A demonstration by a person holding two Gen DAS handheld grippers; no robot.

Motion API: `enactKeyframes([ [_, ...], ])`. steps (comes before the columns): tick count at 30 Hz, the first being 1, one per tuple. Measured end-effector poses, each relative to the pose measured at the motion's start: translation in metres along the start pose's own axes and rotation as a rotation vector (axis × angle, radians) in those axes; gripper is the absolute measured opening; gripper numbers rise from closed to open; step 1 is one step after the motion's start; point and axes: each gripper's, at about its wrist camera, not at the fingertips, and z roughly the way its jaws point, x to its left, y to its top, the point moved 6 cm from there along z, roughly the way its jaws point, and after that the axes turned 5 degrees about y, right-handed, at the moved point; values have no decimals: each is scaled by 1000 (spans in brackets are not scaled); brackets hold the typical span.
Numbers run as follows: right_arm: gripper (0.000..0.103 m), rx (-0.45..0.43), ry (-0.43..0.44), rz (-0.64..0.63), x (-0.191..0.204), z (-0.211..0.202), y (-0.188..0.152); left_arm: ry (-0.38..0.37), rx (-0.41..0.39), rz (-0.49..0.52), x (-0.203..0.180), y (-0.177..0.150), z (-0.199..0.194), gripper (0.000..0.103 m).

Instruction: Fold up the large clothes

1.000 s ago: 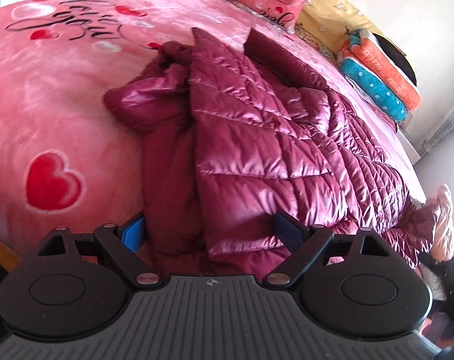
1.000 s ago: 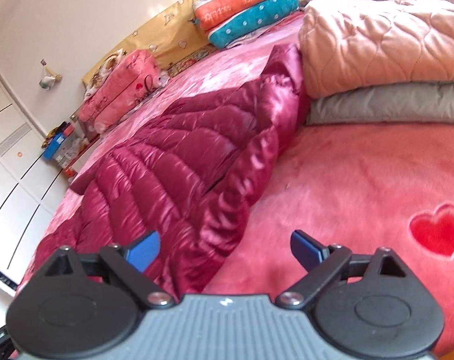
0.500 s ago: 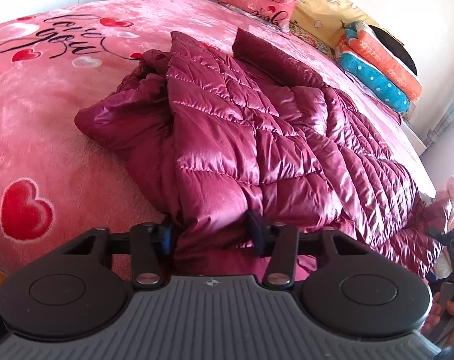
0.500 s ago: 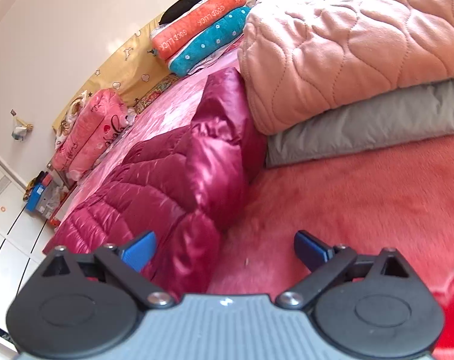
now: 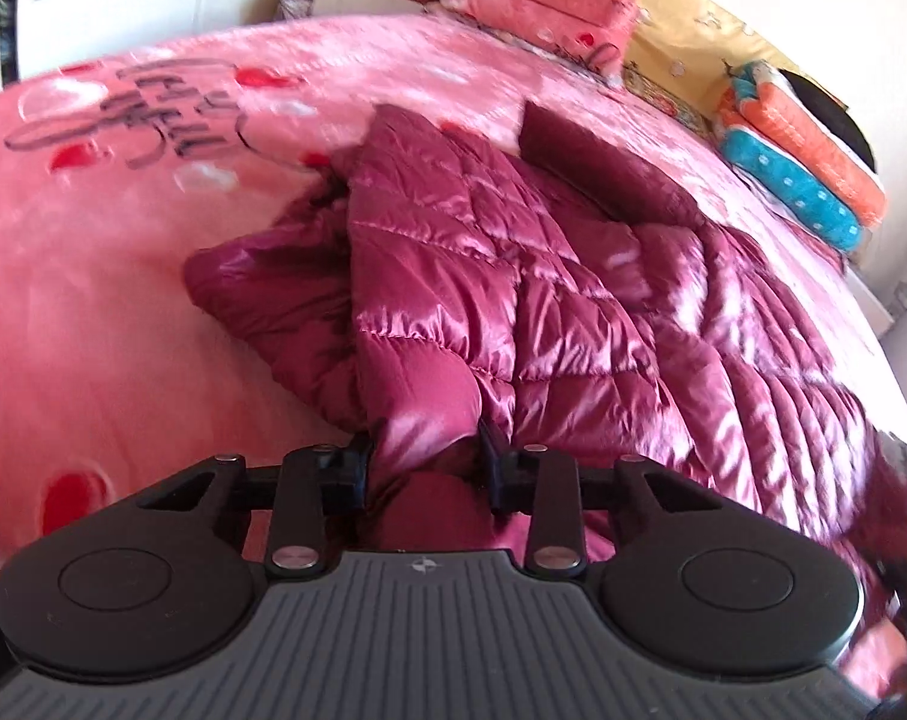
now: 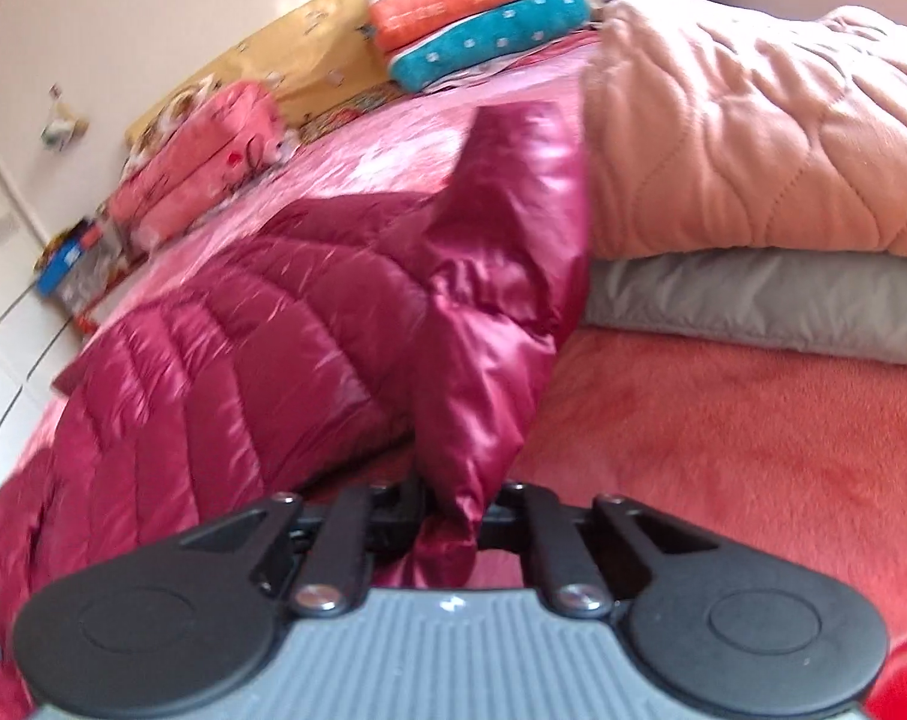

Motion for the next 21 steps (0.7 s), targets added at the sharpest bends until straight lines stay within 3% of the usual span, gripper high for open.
enactKeyframes([
  [9,5,191,177,-158,58,-29,-53,104,-89,51,10,36,19,41],
  [16,5,354,426,-347,141,-58,-115,143,-168,110,13,49,21,41],
  [21,5,481,652,-297,188,-74,-145,132,-200,125,14,47,22,40],
])
